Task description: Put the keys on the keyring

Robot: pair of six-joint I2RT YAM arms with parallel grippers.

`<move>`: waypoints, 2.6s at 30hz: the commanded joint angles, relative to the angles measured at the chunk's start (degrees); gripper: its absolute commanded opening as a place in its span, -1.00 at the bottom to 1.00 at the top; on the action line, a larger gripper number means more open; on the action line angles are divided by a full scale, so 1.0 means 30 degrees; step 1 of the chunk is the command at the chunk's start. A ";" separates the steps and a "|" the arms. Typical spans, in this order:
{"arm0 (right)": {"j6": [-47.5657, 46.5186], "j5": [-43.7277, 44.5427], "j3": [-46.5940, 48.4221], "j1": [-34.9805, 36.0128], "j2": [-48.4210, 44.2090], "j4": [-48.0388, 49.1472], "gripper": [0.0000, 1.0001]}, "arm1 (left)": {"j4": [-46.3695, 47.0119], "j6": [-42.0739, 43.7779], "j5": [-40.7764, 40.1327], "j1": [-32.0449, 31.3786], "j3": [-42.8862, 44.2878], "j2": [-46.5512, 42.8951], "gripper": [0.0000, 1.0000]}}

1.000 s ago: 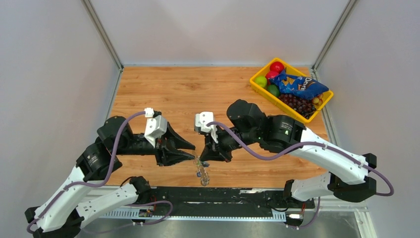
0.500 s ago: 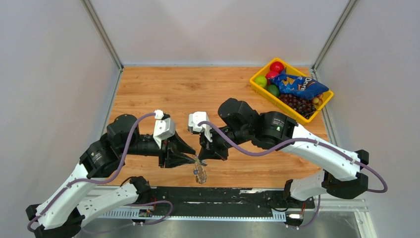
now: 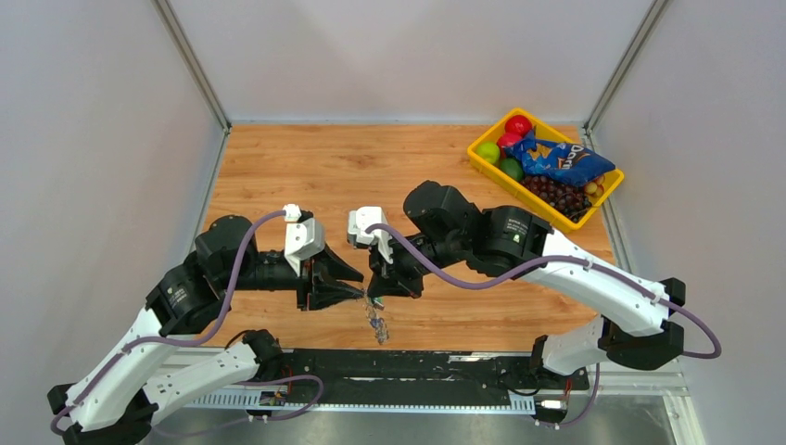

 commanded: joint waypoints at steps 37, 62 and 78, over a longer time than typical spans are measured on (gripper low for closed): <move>0.0445 -0.0253 0.0971 0.0089 -0.0906 0.1910 -1.00 | 0.2975 -0.0170 0.0488 -0.0008 -0.0942 -0.0058 -1.00; 0.1749 0.2482 -0.2490 0.0082 -0.6316 0.9344 -0.22 | 1.8243 -0.5615 -0.2503 -0.0022 -0.4094 -0.2987 -1.00; 0.2416 0.1535 -0.2429 0.0088 -0.5223 1.2252 -0.61 | 2.2047 -0.7316 -0.3656 0.0008 -0.5972 -0.3419 -1.00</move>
